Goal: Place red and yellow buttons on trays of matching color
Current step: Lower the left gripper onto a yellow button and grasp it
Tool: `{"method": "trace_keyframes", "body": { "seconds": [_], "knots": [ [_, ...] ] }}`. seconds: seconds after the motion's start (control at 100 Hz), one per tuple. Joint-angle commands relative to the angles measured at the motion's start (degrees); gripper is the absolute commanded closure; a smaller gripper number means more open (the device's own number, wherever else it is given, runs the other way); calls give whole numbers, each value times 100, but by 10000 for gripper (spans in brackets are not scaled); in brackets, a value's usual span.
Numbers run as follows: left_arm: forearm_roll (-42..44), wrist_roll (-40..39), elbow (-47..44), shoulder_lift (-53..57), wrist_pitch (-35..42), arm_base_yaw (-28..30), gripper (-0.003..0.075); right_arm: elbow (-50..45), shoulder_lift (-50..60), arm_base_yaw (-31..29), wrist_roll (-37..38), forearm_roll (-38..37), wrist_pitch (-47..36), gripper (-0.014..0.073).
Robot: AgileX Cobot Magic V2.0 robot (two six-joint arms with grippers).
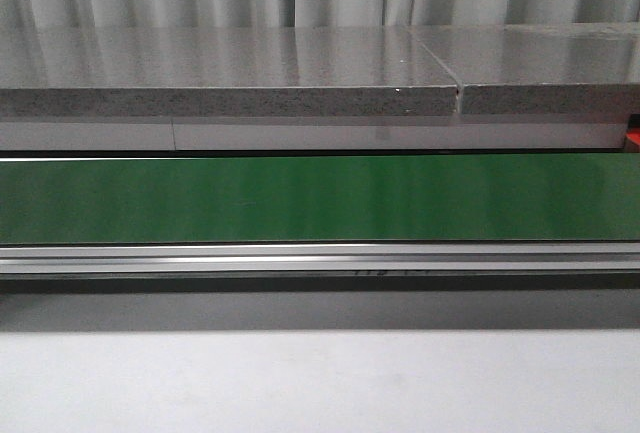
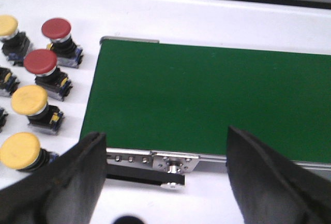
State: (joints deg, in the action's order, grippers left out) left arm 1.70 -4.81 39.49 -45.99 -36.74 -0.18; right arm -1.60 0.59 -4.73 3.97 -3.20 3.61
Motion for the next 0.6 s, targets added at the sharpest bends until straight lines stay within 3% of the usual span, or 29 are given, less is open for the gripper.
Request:
{"method": "trace_keyframes", "body": {
  "seconds": [0.0, 0.27, 0.59],
  "knots": [
    [-77, -83, 628, -389, -308, 306, 227, 91, 55, -12, -32, 6, -447, 659],
    [-252, -15, 1950, -1794, -1751, 1439, 227, 91, 55, -12, -32, 6, -447, 659],
    [-688, 296, 3083, -3476, -2724, 2314, 227, 91, 55, -12, -32, 6, -447, 659]
  ]
}}
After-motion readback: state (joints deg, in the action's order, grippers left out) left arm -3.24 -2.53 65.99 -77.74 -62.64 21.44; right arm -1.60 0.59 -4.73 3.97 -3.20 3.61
